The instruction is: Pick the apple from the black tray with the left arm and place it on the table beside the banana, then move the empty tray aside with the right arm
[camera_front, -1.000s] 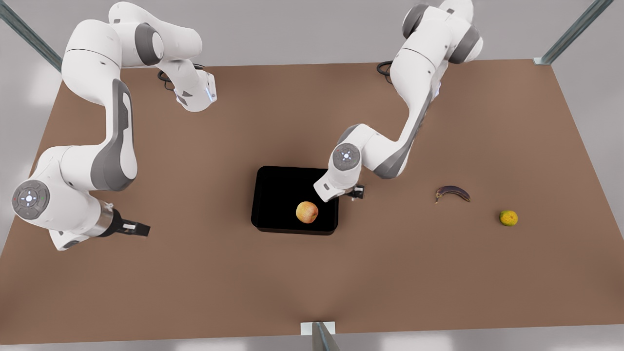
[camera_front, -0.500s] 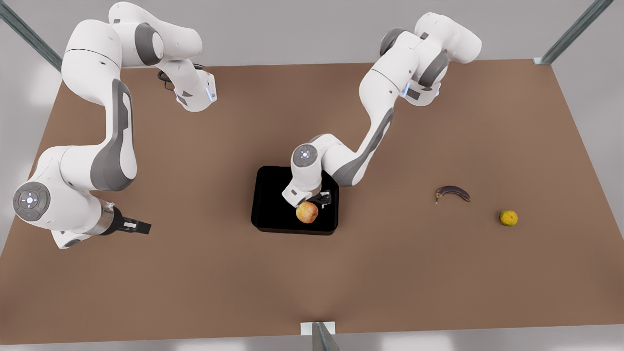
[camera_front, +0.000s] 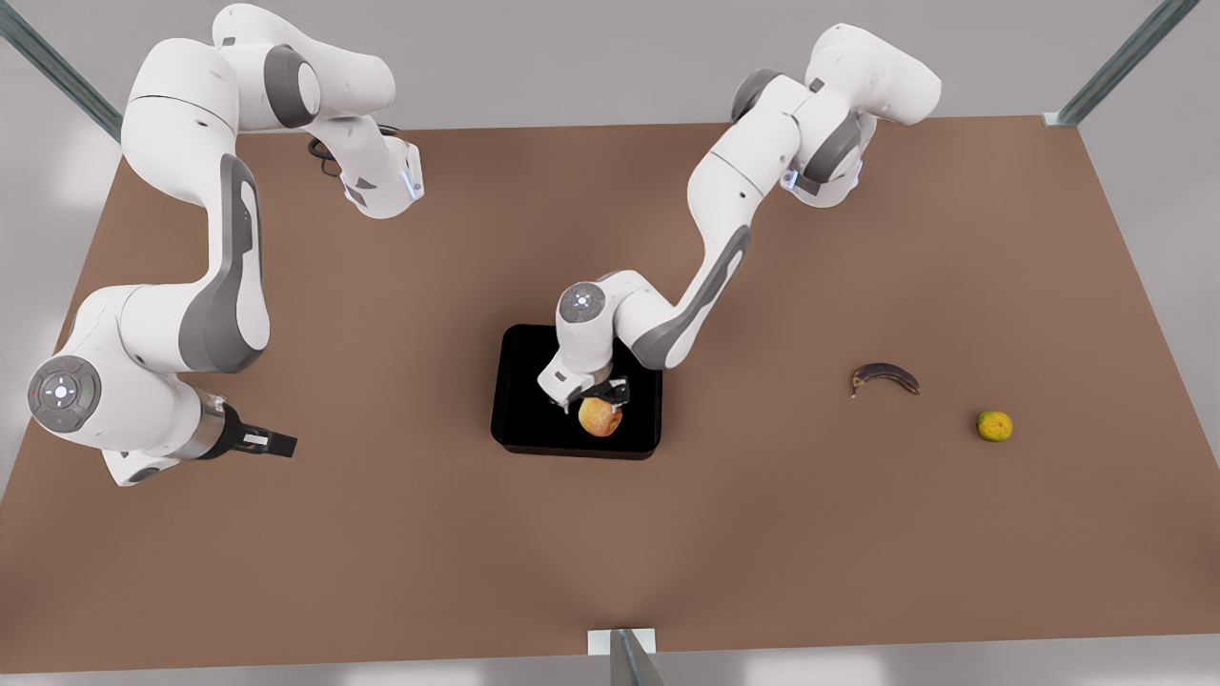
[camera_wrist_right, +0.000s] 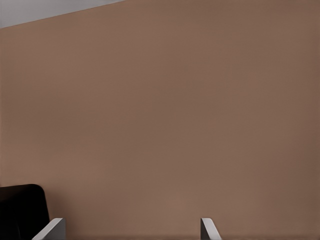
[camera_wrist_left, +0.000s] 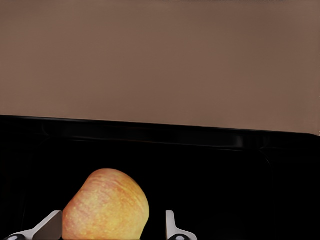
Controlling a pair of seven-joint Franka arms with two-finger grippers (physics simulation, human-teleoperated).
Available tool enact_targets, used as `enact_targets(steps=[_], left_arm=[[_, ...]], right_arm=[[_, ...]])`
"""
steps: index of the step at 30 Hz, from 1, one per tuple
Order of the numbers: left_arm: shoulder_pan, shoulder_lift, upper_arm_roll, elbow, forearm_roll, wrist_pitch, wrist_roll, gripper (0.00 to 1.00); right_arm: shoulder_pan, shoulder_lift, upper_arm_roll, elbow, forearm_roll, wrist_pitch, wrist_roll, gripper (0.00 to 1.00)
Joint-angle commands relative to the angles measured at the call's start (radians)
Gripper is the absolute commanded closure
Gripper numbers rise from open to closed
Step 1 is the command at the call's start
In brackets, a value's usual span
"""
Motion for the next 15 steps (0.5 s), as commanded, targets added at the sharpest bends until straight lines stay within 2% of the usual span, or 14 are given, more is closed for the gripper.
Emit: enact_targets(steps=[1, 5, 15], left_arm=[[-0.002, 0.002, 0.0, -0.001, 0.007, 0.047, -0.054, 0.0], [-0.004, -0.015, 0.003, -0.023, 0.051, -0.023, 0.002, 0.0], [-0.001, 0.003, 0.006, -0.023, 0.046, -0.014, 0.018, 0.0]], right_arm=[[0.0, -0.002, 0.0, 0.001, 0.0, 0.0, 0.004, 0.0], [0.0, -0.001, 0.0, 0.001, 0.0, 0.0, 0.004, 0.0], [0.0, -0.001, 0.0, 0.001, 0.0, 0.0, 0.004, 0.0]])
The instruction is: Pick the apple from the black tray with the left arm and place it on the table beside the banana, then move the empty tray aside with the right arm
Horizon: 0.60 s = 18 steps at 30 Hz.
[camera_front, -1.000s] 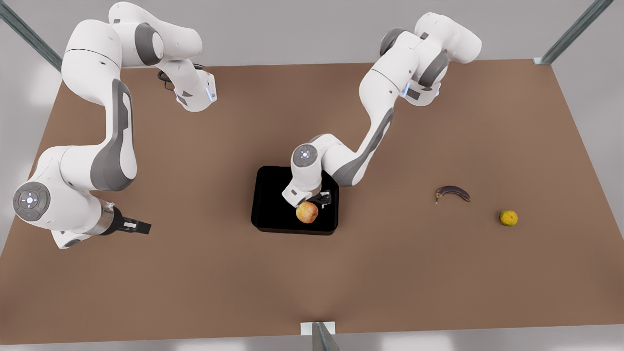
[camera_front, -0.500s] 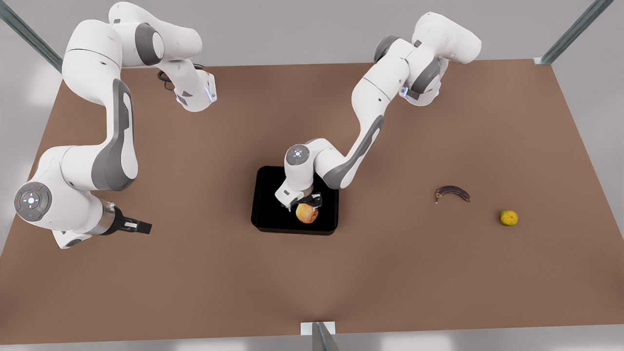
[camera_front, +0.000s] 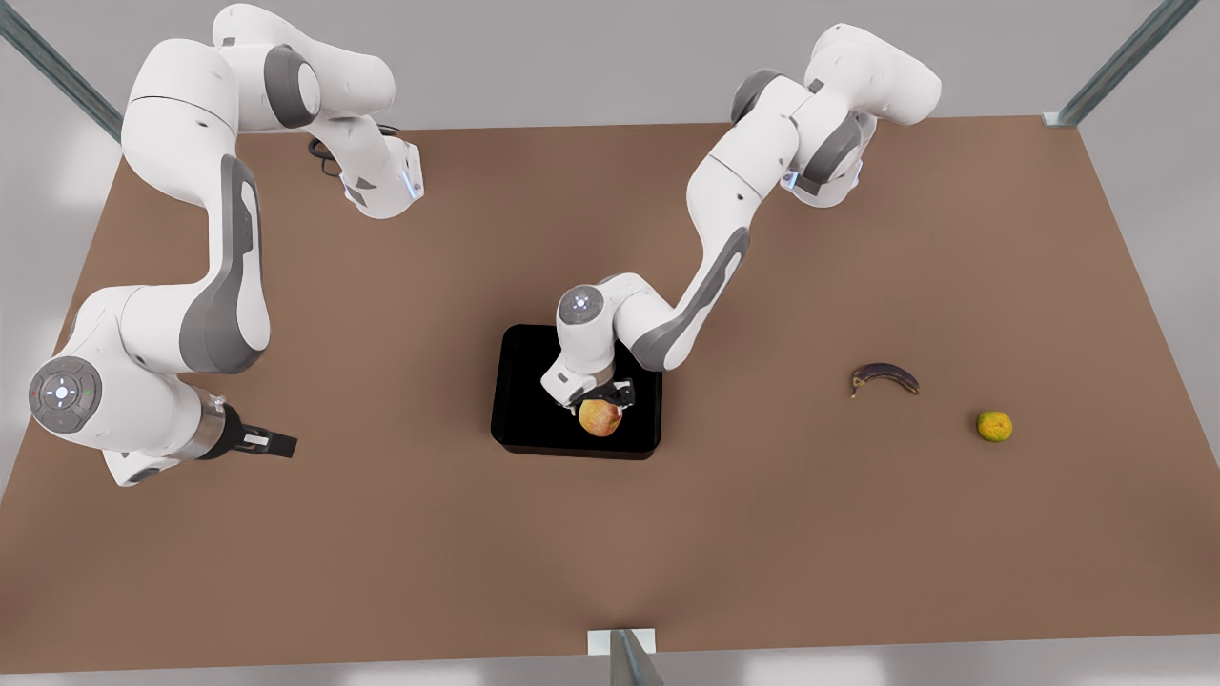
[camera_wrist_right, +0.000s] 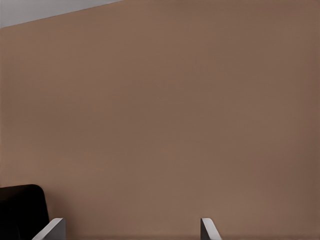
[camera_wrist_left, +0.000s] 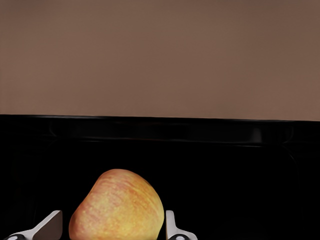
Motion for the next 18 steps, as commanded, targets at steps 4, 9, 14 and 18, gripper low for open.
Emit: enact_targets(steps=[4, 9, 14, 18], left_arm=[[0.0, 0.014, 0.002, 0.001, 0.003, 0.008, 0.009, 0.0], [0.0, 0.046, 0.002, 0.001, 0.005, 0.04, 0.009, 0.0], [-0.002, 0.083, 0.015, 0.002, 0.005, 0.075, 0.008, 0.0], [-0.002, 0.081, 0.015, 0.002, 0.005, 0.075, -0.021, 0.0]], right_arm=[[0.0, -0.001, 0.0, 0.0, -0.001, 0.0, 0.002, 0.0], [-0.003, 0.0, -0.003, 0.0, -0.001, -0.002, 0.002, 0.0], [-0.005, 0.0, -0.006, 0.002, -0.003, -0.002, 0.002, 0.0], [-0.005, 0.0, -0.005, 0.002, -0.001, -0.002, 0.002, 0.0]])
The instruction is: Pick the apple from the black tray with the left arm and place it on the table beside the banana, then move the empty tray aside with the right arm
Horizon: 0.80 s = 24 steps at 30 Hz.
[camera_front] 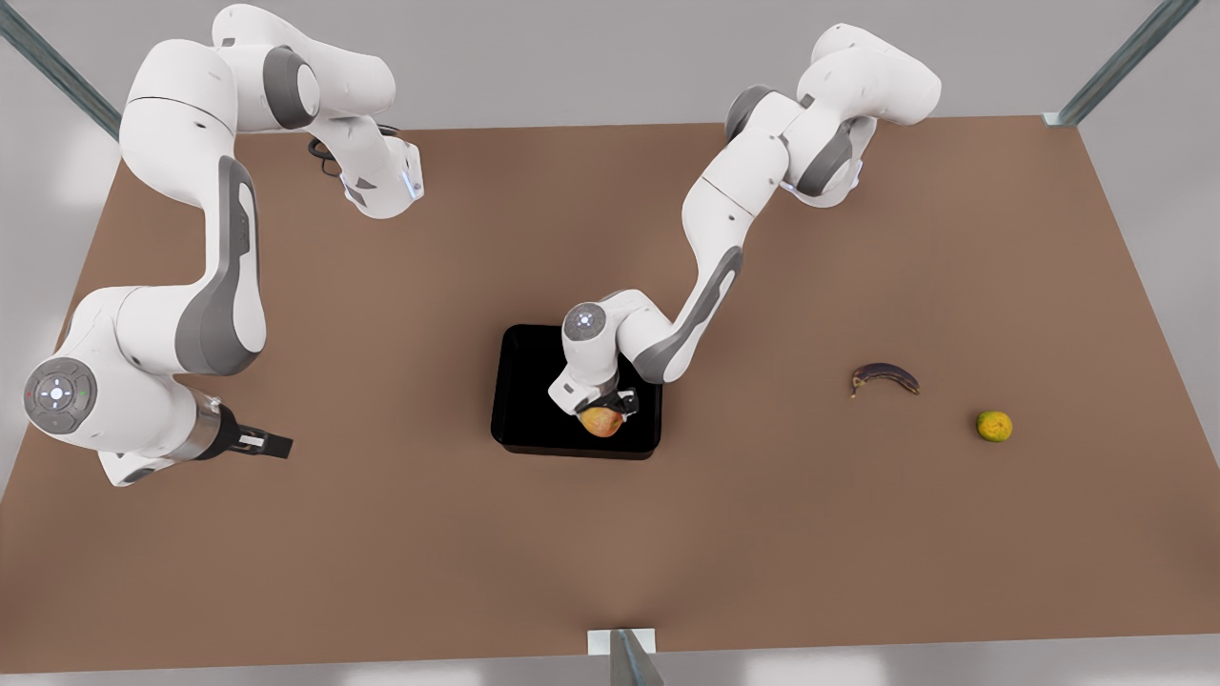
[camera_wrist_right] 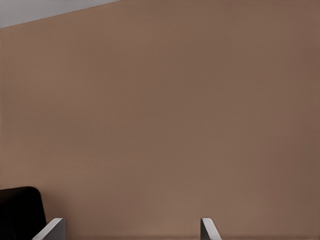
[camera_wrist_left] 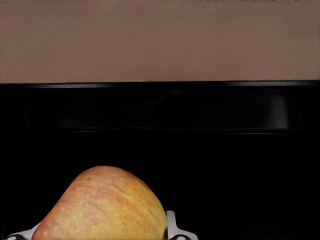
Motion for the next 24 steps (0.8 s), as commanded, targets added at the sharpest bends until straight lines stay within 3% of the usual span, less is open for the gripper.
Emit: enact_targets(steps=[1, 2, 3, 8, 13, 16, 17, 19, 21, 24], left_arm=[[0.0, 0.001, 0.0, 0.0, 0.0, 0.014, -0.03, 0.0], [0.0, 0.001, 0.0, 0.0, -0.002, 0.014, -0.034, 0.09], [0.0, -0.003, 0.0, 0.0, -0.002, 0.013, -0.034, 0.12], [-0.005, -0.025, -0.002, 0.0, -0.012, -0.042, -0.029, 0.12], [0.026, -0.191, -0.01, 0.003, -0.091, -0.318, 0.081, 0.12], [0.141, -0.321, -0.01, -0.026, -0.173, -0.476, 0.292, 0.12], [0.199, -0.381, -0.01, -0.095, -0.186, -0.478, 0.371, 0.12], [0.294, -0.411, -0.008, -0.145, -0.186, -0.475, 0.503, 0.12], [0.38, -0.418, -0.01, -0.198, -0.186, -0.438, 0.631, 0.12], [0.506, -0.564, -0.005, -0.598, -0.18, -0.079, 0.836, 0.12]], right_arm=[[0.0, -0.001, -0.001, 0.0, 0.001, -0.001, 0.0, 0.0], [0.0, -0.001, -0.001, 0.0, 0.0, -0.001, 0.0, 0.0], [0.0, -0.001, -0.001, 0.001, 0.0, -0.001, 0.0, 0.0], [0.0, -0.001, -0.001, 0.001, 0.0, -0.001, 0.0, 0.0], [0.0, -0.001, -0.001, 0.0, 0.0, -0.001, 0.0, 0.0], [0.049, -0.089, 0.011, 0.012, 0.003, -0.157, 0.014, 0.0], [0.09, -0.132, 0.024, 0.013, 0.004, -0.188, 0.043, 0.0], [0.101, -0.173, 0.194, 0.012, 0.021, -0.214, 0.284, 0.0], [0.165, -0.186, 0.255, 0.01, 0.024, -0.235, 0.39, 0.0], [0.167, -0.127, 0.272, -0.065, 0.124, -0.194, 0.536, 0.02]])
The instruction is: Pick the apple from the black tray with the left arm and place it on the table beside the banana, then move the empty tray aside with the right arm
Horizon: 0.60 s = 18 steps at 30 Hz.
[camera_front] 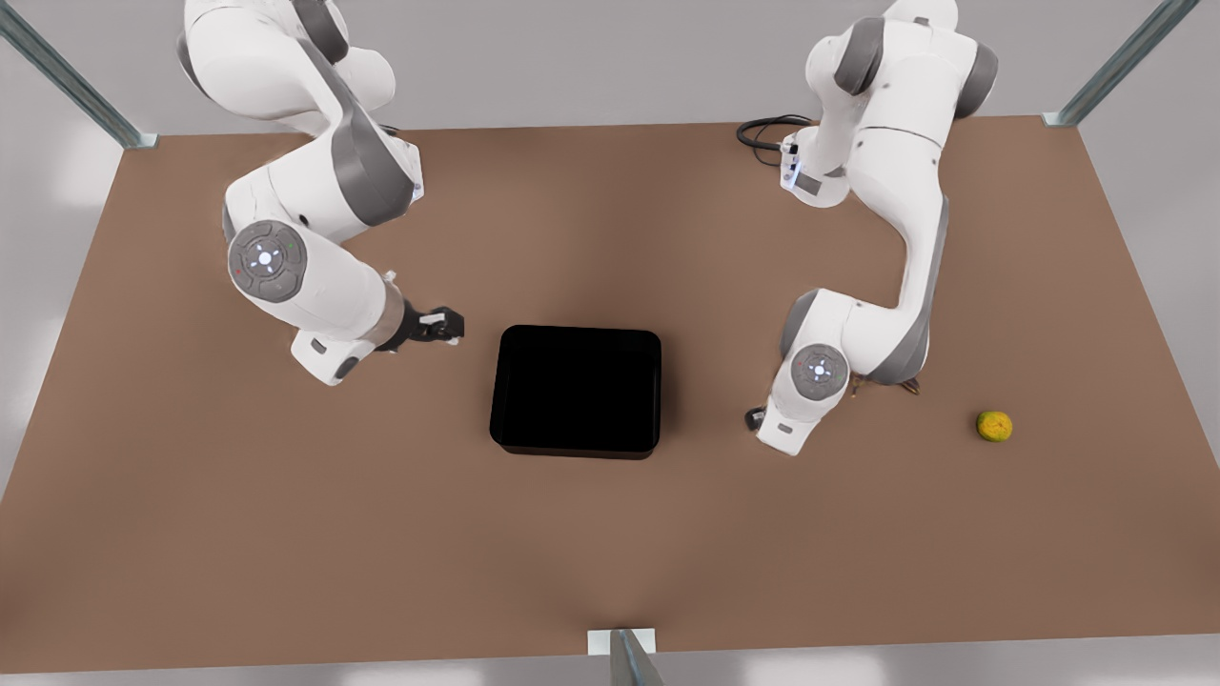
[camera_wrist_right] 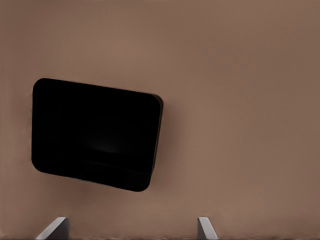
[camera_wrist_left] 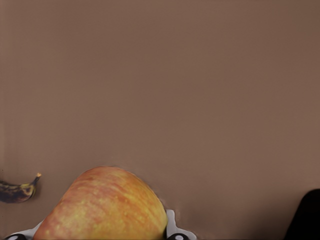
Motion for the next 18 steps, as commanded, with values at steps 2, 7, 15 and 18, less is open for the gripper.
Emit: enact_targets(steps=[2, 7, 15, 18], left_arm=[[0.073, -0.03, 0.007, -0.189, 0.002, 0.366, 0.653, 0.12], [0.134, 0.001, 0.009, -0.184, 0.0, 0.392, 0.708, 0.11], [0.136, -0.097, 0.031, -0.118, -0.003, 0.193, 0.705, 0.0], [0.145, -0.212, 0.053, 0.169, -0.015, -0.312, 0.726, 0.0]], right_arm=[[-0.002, -0.072, 0.005, -0.261, 0.046, 0.171, 0.401, 0.0], [-0.002, -0.083, 0.027, -0.416, 0.141, 0.389, 0.618, 0.0], [-0.004, 0.135, 0.087, -0.421, -0.052, 0.594, 0.557, 0.0], [-0.007, 0.141, 0.087, -0.48, -0.084, 0.631, 0.431, 0.01]])
